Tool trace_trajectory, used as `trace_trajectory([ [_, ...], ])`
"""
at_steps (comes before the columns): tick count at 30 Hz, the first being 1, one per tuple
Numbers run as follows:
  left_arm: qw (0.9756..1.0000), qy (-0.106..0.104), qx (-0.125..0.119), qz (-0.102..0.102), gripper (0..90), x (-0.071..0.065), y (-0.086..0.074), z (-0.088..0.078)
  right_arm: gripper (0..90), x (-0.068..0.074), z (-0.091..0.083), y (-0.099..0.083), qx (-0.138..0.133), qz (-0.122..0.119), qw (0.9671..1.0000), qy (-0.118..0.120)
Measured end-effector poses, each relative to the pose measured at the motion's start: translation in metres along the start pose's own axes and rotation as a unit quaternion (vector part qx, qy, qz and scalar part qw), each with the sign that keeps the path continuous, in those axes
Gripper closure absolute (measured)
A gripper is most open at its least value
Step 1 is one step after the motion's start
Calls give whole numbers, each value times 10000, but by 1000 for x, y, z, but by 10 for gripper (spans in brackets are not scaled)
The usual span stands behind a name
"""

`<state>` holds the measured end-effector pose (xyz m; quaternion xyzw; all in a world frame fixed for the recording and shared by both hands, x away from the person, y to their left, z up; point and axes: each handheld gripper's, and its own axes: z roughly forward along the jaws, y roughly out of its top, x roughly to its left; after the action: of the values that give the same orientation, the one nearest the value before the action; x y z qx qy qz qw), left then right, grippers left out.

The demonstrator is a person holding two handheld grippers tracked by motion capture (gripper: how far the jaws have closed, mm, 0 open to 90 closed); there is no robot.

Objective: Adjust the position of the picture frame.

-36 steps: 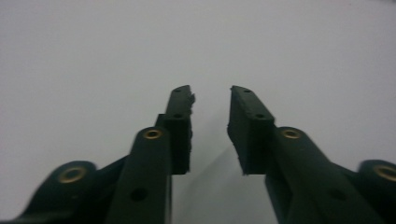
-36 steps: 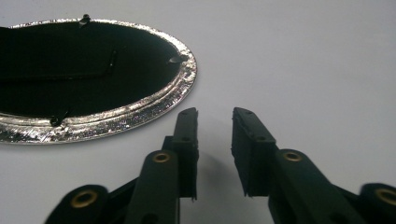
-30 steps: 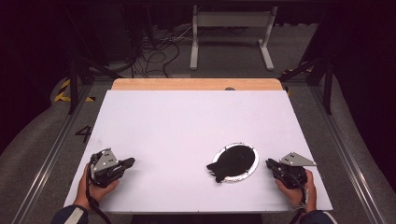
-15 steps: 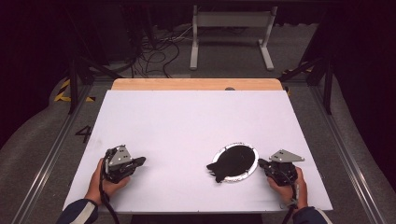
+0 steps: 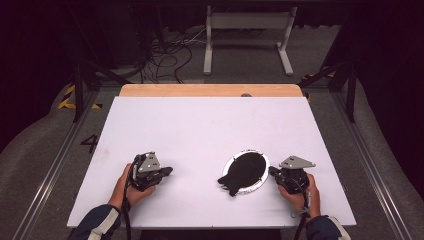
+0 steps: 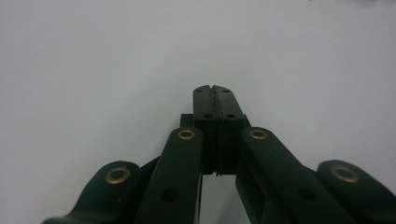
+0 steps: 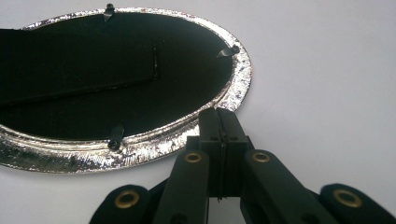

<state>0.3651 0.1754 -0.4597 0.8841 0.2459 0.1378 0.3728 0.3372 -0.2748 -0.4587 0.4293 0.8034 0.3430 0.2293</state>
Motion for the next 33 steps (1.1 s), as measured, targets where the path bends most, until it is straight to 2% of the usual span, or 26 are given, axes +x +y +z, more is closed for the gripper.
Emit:
trace_trajectory([
  [7, 10000, -58, 30, 44, 893, -3, 6, 6, 900, 4, 2, 3, 18, -51, 10000, -33],
  [14, 9996, -211, 14, 195, 893, -13, 18, 16, 900, 14, 8, 9, 48, -201, 9998, -61],
  [24, 9984, -387, 80, 403, 892, -27, 28, 28, 900, 28, 19, 20, 66, -343, 9994, 59],
  [33, 9969, -589, 102, 516, 892, -39, 34, 37, 900, 39, 18, 20, 78, -453, 9987, 229],
])
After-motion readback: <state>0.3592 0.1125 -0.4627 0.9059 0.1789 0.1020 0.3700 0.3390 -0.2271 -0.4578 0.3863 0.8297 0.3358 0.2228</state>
